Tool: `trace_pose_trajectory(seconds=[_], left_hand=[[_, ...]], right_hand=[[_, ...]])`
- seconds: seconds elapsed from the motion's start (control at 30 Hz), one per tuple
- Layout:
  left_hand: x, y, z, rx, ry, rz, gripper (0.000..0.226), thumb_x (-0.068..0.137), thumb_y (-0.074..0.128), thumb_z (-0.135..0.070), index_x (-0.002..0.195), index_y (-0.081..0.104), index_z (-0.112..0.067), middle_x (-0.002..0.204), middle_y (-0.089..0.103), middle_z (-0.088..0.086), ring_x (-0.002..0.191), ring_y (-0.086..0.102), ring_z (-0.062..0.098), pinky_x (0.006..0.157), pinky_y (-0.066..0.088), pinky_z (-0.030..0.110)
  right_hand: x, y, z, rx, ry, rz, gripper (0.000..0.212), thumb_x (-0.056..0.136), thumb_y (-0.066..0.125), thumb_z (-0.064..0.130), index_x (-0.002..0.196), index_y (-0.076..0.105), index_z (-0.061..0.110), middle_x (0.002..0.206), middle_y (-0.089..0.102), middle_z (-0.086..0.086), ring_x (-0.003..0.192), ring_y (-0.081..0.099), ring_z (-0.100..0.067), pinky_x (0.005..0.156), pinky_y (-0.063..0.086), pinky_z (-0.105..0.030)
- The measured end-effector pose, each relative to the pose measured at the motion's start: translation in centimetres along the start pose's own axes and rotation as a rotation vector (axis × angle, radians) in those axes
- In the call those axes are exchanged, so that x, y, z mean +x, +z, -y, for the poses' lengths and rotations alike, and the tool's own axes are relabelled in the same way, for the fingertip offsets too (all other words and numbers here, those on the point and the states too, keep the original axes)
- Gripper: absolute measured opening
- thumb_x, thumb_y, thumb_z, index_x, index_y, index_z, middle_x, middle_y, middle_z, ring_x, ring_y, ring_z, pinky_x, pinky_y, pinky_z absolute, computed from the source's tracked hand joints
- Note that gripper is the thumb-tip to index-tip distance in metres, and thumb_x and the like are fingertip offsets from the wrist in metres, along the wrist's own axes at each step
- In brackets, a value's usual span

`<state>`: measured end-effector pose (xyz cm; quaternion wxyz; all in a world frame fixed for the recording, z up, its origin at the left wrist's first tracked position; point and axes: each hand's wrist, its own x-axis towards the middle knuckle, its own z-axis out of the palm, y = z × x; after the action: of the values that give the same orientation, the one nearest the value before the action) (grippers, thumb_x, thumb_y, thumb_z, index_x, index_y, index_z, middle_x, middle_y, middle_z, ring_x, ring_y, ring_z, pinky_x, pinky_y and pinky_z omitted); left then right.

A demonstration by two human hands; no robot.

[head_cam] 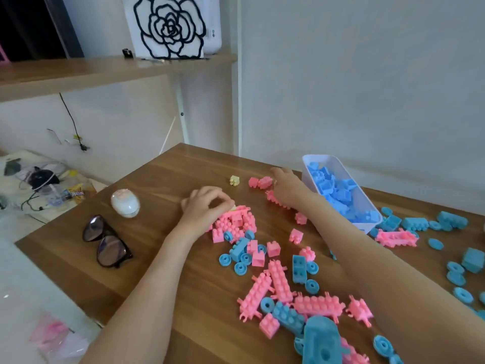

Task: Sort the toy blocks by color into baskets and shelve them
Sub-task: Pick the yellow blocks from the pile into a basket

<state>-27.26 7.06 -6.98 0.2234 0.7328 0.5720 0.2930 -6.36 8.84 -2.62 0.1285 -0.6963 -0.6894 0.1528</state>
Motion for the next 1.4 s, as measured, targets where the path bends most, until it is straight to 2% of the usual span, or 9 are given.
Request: trace_pose_trajectory(seconds=[0.13, 0.23, 0.37, 0.6, 0.83, 1.1, 1.2, 1.27, 1.4], left_hand=[[0.4, 0.2, 0.1, 0.009, -0.016, 0.049, 0.017, 0.088, 0.059, -0.045, 0.096, 0.064, -0.030, 0.124, 0.055, -0.014, 0.123, 0.041, 0.009, 0.109, 0.025, 0.038], [0.4, 0.1, 0.0, -0.194, -0.097, 0.008, 0.017, 0.088, 0.061, -0.040, 0.100, 0.063, -0.028, 0.109, 0.060, -0.012, 0.109, 0.052, 0.008, 0.089, 0.044, 0.027], [0.2, 0.2, -0.5, -0.241, -0.090, -0.041, 0.015, 0.091, 0.060, -0.033, 0.104, 0.059, -0.026, 0.107, 0.060, -0.011, 0.101, 0.054, 0.004, 0.074, 0.040, 0.013], [0.4, 0.2, -0.5, -0.256, -0.106, -0.116, 0.020, 0.092, 0.060, -0.028, 0.111, 0.057, -0.023, 0.113, 0.059, -0.008, 0.103, 0.050, 0.005, 0.073, 0.039, 0.013], [0.8, 0.3, -0.1, -0.238, -0.112, -0.174, 0.027, 0.094, 0.057, -0.028, 0.121, 0.056, -0.023, 0.123, 0.059, -0.005, 0.106, 0.048, 0.003, 0.074, 0.038, 0.011], [0.9, 0.3, 0.1, -0.253, -0.123, -0.305, 0.025, 0.094, 0.057, -0.027, 0.119, 0.056, -0.020, 0.115, 0.060, -0.005, 0.100, 0.052, 0.003, 0.069, 0.039, 0.007], [0.9, 0.3, 0.2, -0.226, -0.112, -0.364, 0.024, 0.094, 0.057, -0.027, 0.116, 0.057, -0.020, 0.109, 0.060, -0.007, 0.095, 0.053, 0.002, 0.065, 0.039, 0.005], [1.0, 0.3, 0.3, -0.217, -0.118, -0.404, 0.023, 0.093, 0.057, -0.028, 0.115, 0.057, -0.020, 0.107, 0.060, -0.008, 0.094, 0.053, 0.002, 0.066, 0.039, 0.005], [1.2, 0.4, 0.4, -0.192, -0.129, -0.395, 0.022, 0.093, 0.058, -0.028, 0.113, 0.057, -0.020, 0.106, 0.060, -0.008, 0.096, 0.055, 0.003, 0.068, 0.040, 0.007]], right_hand=[[1.6, 1.7, -0.4, -0.158, 0.058, -0.029, 0.041, 0.095, 0.042, 0.019, 0.136, 0.041, 0.015, 0.140, 0.043, -0.012, 0.129, 0.038, -0.033, 0.106, 0.033, -0.049], [1.8, 2.5, 0.3, -0.158, 0.075, -0.097, 0.036, 0.094, 0.039, 0.018, 0.129, 0.044, 0.013, 0.133, 0.049, -0.013, 0.125, 0.042, -0.033, 0.104, 0.029, -0.051], [1.4, 2.5, 0.9, -0.051, 0.001, -0.050, 0.038, 0.090, 0.045, 0.016, 0.128, 0.046, 0.012, 0.126, 0.056, -0.012, 0.116, 0.051, -0.029, 0.101, 0.041, -0.047], [0.5, 2.0, 1.5, 0.057, -0.164, 0.077, 0.031, 0.096, 0.047, 0.012, 0.126, 0.053, 0.019, 0.128, 0.059, -0.003, 0.114, 0.055, -0.018, 0.095, 0.044, -0.028], [-0.1, 1.5, 0.9, -0.160, -0.267, 0.236, 0.058, 0.095, 0.049, 0.012, 0.145, 0.029, 0.033, 0.145, 0.044, -0.001, 0.127, 0.048, -0.024, 0.100, 0.044, -0.031], [1.1, 1.1, 1.8, -0.077, -0.252, 0.037, 0.027, 0.095, 0.049, 0.019, 0.122, 0.054, 0.019, 0.118, 0.051, -0.002, 0.096, 0.052, -0.015, 0.082, 0.040, -0.024], [2.1, 1.2, 2.4, -0.057, -0.251, 0.026, 0.003, 0.093, 0.052, 0.024, 0.095, 0.054, 0.023, 0.100, 0.047, 0.003, 0.081, 0.049, -0.010, 0.072, 0.040, -0.023], [2.4, 1.3, 2.9, -0.061, -0.262, 0.101, 0.013, 0.093, 0.053, 0.022, 0.081, 0.050, 0.024, 0.089, 0.051, 0.005, 0.075, 0.049, -0.009, 0.064, 0.037, -0.022], [2.4, 1.4, 4.0, -0.073, -0.314, 0.184, 0.010, 0.093, 0.049, 0.017, 0.088, 0.056, 0.021, 0.092, 0.056, 0.004, 0.085, 0.053, -0.013, 0.071, 0.040, -0.025]])
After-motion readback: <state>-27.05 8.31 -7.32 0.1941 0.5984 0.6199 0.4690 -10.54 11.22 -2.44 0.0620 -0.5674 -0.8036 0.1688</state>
